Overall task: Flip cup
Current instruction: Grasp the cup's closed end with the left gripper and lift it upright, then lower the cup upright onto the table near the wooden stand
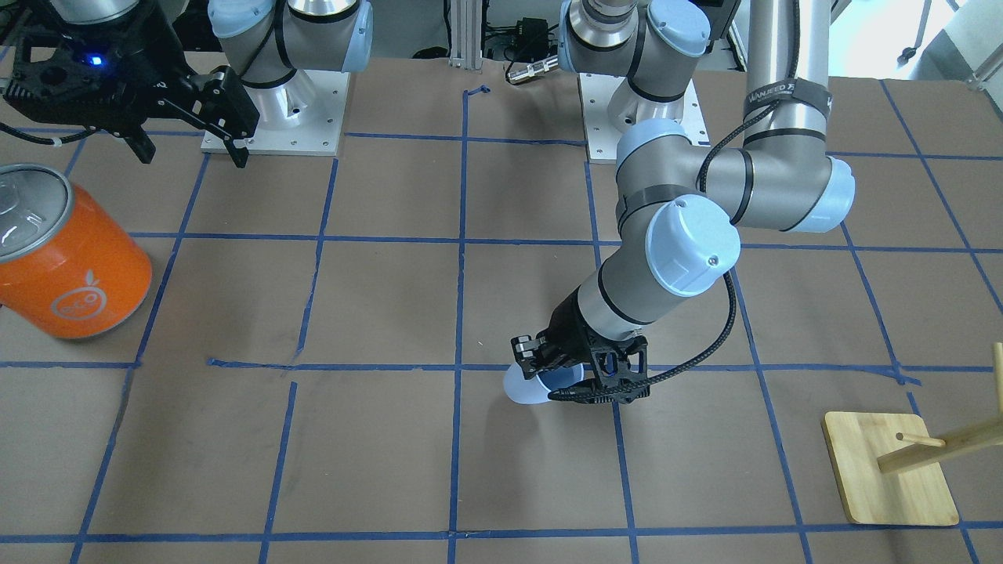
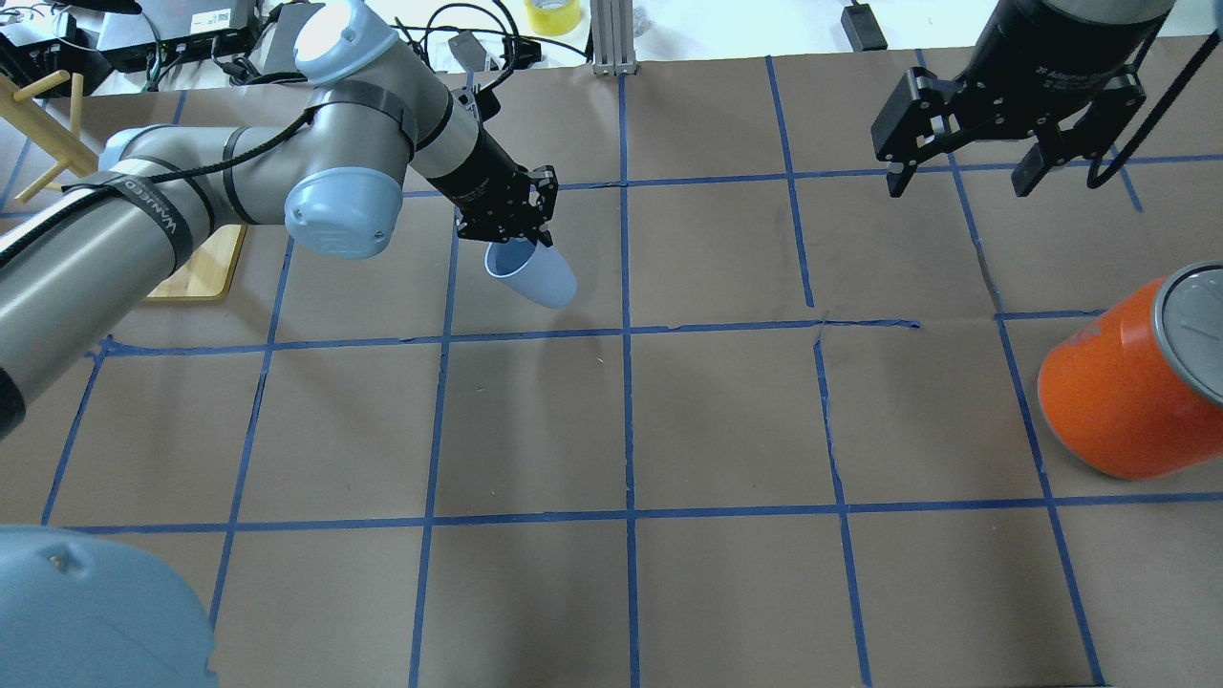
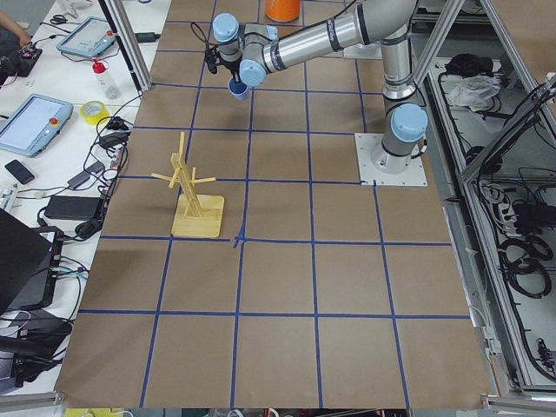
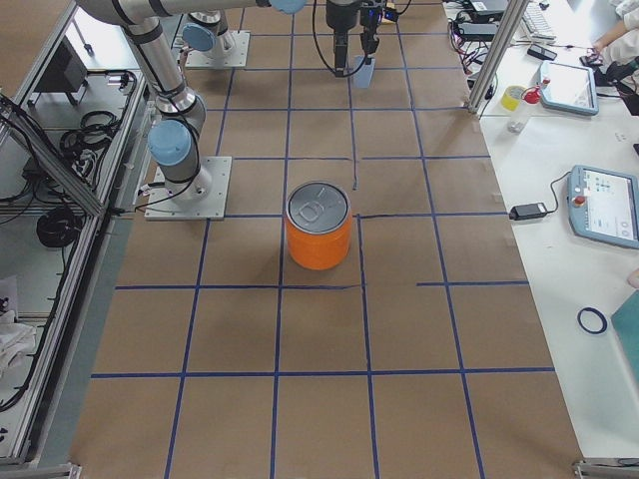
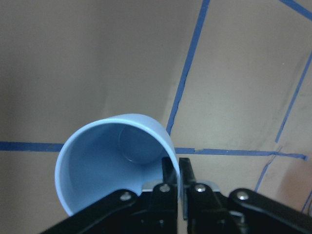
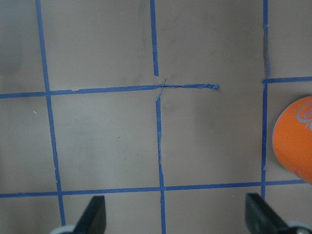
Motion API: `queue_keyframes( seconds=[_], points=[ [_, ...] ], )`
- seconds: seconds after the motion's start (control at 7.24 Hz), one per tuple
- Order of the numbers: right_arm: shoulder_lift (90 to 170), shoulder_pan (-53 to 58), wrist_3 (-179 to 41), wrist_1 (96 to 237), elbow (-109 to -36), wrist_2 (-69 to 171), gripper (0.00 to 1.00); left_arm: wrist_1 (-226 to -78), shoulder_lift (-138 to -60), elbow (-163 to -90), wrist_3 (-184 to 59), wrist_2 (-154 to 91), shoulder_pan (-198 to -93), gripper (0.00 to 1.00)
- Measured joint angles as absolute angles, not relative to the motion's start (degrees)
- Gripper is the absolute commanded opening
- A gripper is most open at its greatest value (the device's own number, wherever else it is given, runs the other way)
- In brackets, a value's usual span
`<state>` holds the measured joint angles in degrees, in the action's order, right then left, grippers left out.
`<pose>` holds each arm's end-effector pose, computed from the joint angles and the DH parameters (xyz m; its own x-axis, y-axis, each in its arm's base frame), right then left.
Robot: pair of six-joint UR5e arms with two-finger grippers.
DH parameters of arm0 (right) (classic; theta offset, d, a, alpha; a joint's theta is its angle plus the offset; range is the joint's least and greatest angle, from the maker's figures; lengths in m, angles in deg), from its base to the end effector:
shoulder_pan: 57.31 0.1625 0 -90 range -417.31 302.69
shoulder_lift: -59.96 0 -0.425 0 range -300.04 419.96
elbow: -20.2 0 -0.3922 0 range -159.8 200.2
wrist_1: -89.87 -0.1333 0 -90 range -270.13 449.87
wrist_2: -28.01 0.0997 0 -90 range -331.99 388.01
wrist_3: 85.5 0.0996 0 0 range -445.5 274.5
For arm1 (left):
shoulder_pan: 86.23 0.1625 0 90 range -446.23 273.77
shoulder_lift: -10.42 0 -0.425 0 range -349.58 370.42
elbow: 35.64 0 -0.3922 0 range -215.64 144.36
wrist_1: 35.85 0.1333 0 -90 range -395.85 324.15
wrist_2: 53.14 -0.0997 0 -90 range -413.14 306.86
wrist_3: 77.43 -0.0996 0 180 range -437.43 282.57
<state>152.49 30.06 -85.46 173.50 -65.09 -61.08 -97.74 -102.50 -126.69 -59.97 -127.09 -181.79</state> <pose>0.1131 -0.4772 0.5385 -0.9988 0.0463 -0.0159 0.0466 0.9988 -0.0152 -0.2211 -0.6117 0.3063 -0.9396 -0.1901 0.2847 -0.1942 0.9809 0.0139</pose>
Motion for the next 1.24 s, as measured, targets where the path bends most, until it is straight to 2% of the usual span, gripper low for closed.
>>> queue_keyframes(
  seconds=[0.28, 0.55, 1.24],
  points=[
    [152.5, 30.1, -85.2, 173.6, -65.1, -60.7, 1.00, -102.7, -101.9, -119.8, -69.6, -137.4, -181.9, 0.00],
    [152.5, 30.1, -85.2, 173.6, -65.1, -60.6, 1.00, -105.2, -102.4, -116.4, -79.8, -142.8, -178.5, 0.00],
    [152.7, 30.1, -85.1, 173.6, -65.5, -60.0, 1.00, -104.4, -106.9, -118.4, -92.7, -144.0, -171.7, 0.00]
  ],
)
